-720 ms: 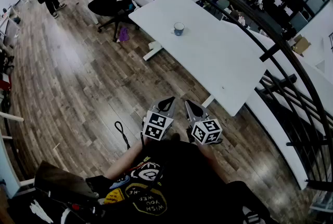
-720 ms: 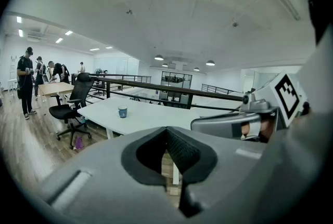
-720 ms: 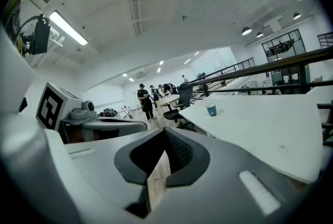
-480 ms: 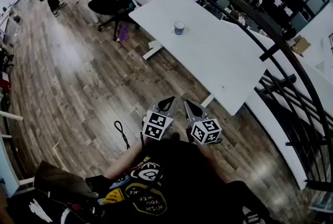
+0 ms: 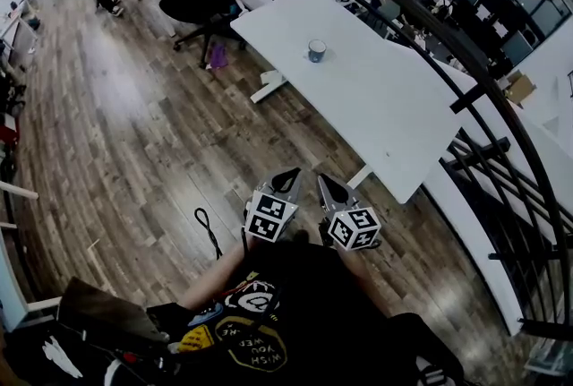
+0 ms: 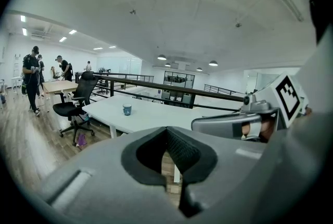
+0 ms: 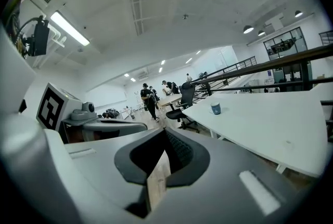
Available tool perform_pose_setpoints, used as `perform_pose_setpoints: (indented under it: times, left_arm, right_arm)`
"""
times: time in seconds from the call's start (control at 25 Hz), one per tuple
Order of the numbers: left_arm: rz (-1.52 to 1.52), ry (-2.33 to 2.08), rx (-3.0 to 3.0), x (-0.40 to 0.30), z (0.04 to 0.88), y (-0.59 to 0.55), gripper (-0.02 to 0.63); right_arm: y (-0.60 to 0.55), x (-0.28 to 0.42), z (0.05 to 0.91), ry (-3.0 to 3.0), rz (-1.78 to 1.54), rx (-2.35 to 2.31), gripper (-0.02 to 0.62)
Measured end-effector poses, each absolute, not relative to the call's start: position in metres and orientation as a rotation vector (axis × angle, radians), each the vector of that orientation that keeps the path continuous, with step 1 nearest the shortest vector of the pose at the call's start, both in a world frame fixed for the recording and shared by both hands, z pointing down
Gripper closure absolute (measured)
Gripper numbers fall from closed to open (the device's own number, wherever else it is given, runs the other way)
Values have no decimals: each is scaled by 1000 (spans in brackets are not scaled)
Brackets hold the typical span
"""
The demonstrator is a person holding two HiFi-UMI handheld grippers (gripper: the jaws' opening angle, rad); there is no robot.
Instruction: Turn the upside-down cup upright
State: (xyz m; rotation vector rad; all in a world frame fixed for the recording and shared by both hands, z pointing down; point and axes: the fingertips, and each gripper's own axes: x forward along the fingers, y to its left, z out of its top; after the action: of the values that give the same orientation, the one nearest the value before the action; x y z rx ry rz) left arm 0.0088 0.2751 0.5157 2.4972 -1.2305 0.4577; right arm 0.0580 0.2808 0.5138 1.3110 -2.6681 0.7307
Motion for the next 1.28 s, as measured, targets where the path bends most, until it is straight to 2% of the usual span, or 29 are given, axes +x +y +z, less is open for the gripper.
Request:
perform_pose_setpoints:
  times: [0.52,0.84,1.12,1.28]
  left_arm:
    - [429,-1213,2463,-44,529,266,601]
    - [465,-1118,2430,-53,557,274,601]
    - [491,-1131,2392,-54,574,217,601]
    - [496,-1118,2376,-35,573,154,601]
  right_arm:
    - [273,17,534,-2612,817,1326,595]
    - [284,-4,557,-2578,890,1275,595]
    - [220,-2,572,-2581,922,1235,595]
    - [156,17,566,-2593,832,1201,595]
